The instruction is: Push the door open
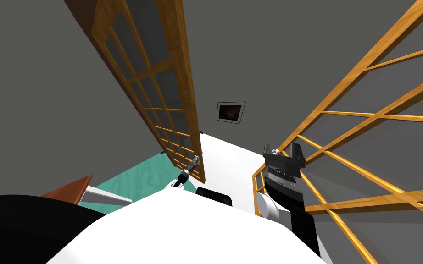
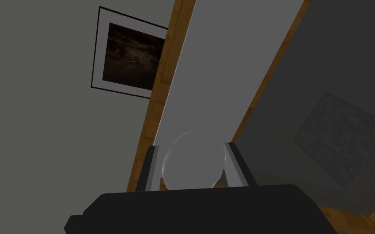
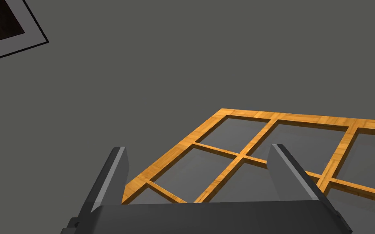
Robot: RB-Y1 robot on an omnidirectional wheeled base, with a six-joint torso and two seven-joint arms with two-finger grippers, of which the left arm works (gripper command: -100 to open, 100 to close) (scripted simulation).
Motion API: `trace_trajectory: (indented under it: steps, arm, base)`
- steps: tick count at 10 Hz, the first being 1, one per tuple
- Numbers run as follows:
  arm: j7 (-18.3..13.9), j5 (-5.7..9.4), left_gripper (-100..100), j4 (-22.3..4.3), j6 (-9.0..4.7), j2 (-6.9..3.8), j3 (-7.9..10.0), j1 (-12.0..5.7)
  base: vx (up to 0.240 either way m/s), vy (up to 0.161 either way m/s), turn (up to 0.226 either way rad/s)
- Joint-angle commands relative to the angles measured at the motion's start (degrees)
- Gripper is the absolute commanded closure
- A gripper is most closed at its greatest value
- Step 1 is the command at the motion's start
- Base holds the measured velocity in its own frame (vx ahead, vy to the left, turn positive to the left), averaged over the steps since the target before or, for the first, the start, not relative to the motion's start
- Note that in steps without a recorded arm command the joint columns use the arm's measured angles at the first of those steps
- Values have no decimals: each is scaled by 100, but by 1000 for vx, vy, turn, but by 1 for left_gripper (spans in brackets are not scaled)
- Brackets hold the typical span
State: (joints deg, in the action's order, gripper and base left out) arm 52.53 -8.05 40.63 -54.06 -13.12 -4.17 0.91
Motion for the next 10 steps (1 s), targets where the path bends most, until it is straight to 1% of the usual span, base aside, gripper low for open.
trace_trajectory:
  steps: [1,2,3,5,6,8,9,10]
  arm:
    - [-170,60,100,93,9,-45,55,-8]
    - [-374,126,100,85,10,-27,75,-22]
    - [-374,126,100,85,10,-27,75,-22]
    - [-748,256,100,68,11,10,114,-49]
    - [-783,256,100,68,11,10,114,-49]
    - [-1144,396,100,50,12,51,156,-77]
    - [-1211,396,100,50,12,51,156,-77]
    - [-1417,472,100,41,13,73,179,-93]
  base:
    - [30,-4,-23]
    - [30,-9,-29]
    - [22,-3,-13]
    - [34,-1,-40]
    - [28,3,-20]
    - [43,13,-42]
    - [35,2,-24]
    - [31,-2,-31]
